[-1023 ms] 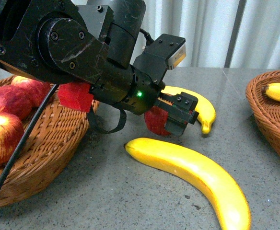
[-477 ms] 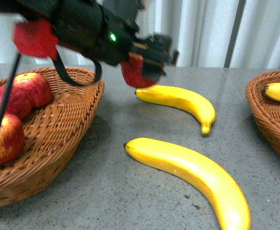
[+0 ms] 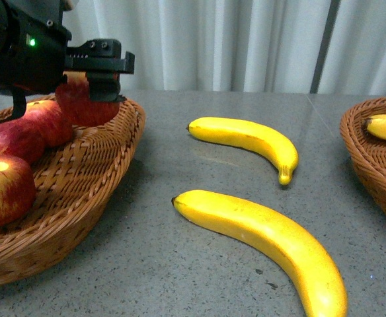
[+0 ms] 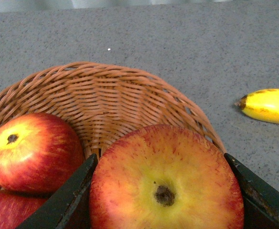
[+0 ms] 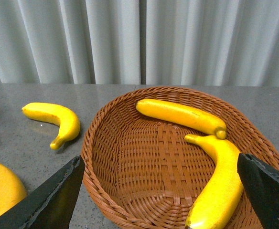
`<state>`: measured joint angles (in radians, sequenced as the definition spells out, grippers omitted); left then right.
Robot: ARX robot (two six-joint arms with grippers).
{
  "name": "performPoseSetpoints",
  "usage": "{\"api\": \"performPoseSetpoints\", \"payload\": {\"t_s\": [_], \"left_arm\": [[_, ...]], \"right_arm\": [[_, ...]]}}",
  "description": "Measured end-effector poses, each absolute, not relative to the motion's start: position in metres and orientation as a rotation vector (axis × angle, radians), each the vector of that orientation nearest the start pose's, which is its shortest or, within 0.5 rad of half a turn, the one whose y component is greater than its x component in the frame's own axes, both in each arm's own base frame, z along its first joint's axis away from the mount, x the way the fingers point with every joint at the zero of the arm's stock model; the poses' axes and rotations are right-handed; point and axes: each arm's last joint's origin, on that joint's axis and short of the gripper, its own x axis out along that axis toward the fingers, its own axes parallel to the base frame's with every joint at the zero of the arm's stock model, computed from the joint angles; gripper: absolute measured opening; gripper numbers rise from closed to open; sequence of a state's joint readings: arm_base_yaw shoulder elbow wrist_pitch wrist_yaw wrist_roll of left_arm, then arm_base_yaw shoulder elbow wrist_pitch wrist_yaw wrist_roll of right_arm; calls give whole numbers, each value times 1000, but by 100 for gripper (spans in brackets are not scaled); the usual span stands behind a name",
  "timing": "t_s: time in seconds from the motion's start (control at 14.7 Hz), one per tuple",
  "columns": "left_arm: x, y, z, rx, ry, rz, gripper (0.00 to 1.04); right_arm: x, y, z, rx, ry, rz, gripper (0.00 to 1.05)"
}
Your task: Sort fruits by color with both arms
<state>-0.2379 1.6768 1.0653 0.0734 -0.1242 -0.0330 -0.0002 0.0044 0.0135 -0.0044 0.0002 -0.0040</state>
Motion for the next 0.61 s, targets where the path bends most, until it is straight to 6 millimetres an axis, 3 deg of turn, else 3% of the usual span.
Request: {"api": "performPoseSetpoints", "payload": {"t_s": [0.34,0.55,0.61], "left_arm": [[355,-71,211,20,573,-56,68],[356,-73,213,9,555,-82,99],[352,-79,225,9,499,-115,98]], "right_arm": [[97,0,167,-4,-5,0,98],[97,0,167,-4,-5,0,98],[97,0,167,-4,-5,0,98]]}}
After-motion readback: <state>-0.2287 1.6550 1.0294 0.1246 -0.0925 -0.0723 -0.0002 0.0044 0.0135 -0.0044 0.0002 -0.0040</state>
